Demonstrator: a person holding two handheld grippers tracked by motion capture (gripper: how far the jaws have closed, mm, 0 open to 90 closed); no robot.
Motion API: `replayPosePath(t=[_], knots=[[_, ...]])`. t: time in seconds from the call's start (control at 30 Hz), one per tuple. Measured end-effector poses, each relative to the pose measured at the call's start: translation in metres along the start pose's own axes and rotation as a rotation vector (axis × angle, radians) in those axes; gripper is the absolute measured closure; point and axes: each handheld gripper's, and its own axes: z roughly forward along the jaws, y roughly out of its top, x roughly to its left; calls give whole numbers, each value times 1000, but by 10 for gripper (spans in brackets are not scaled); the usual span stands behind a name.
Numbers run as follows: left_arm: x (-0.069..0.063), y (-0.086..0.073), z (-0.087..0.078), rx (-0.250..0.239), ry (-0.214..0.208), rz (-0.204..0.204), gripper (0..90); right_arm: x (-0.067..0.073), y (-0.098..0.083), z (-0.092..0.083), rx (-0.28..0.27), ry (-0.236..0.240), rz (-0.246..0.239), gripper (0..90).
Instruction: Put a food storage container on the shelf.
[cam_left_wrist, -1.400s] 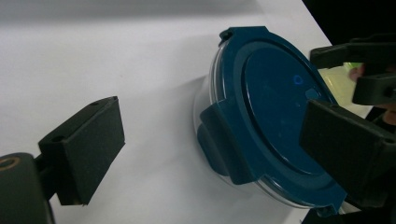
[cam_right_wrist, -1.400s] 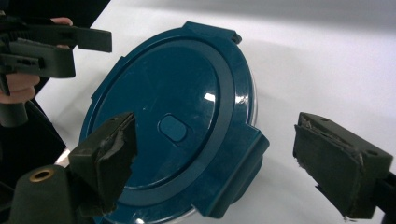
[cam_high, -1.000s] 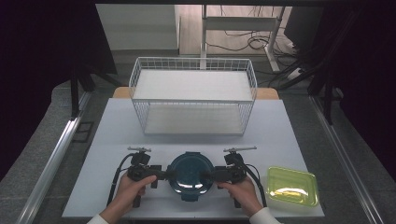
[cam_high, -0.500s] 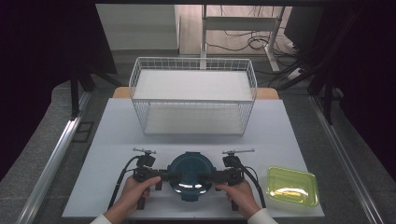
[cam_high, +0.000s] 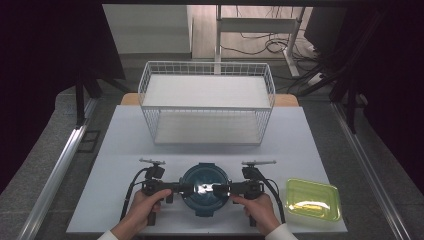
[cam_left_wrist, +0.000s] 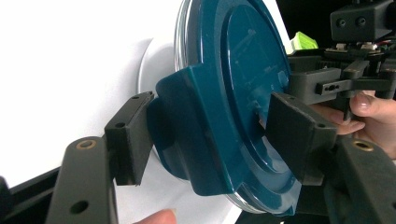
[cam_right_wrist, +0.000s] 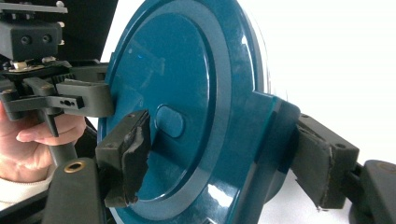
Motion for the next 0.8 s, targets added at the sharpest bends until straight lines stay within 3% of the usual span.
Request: replayPosePath(t=[0.47, 0.8], knots=[[-15, -4, -6, -21, 41, 56, 385, 4, -5, -9, -38, 0, 39, 322], [-20, -3, -9, -46, 62, 88, 396, 11, -5, -11, -44, -16, 3, 323]])
